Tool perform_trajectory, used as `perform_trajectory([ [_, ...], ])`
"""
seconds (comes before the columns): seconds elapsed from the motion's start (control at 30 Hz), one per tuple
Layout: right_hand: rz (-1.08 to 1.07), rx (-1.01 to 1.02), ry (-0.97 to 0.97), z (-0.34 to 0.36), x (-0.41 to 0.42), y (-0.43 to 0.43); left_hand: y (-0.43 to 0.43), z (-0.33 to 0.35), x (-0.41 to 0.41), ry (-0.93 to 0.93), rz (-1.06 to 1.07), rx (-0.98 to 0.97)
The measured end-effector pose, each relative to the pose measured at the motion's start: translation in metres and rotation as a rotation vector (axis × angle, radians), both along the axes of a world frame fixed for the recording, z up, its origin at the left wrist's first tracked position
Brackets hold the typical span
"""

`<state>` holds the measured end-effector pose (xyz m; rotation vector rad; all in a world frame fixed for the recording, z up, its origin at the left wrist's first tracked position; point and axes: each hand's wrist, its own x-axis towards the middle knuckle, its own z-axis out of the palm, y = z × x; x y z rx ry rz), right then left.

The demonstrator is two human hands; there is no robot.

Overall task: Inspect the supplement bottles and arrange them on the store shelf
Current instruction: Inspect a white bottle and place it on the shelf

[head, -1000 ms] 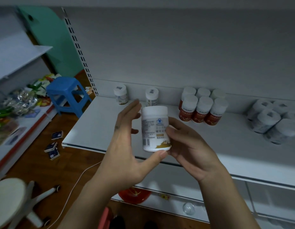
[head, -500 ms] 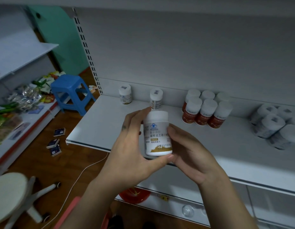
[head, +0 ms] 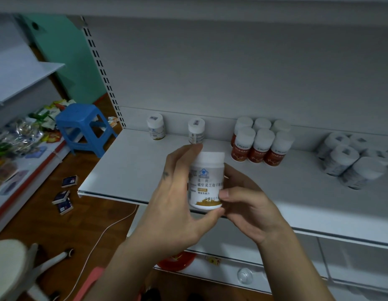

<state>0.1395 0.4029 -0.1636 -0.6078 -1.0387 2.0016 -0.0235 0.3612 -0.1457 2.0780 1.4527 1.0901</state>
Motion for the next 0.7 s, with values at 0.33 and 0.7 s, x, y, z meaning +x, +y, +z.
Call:
perform_trajectory([
  [0.33,-0.078,0.065,-0.037,0.004,-0.004,-0.002,0.002,0.003,-0.004,0.013,-0.027,-0.005],
  [0.7,-0.107,0.031,-0.192,0.007,-0.011,0.003,0.007,0.0,-0.02,0.098,0.085,-0.099],
])
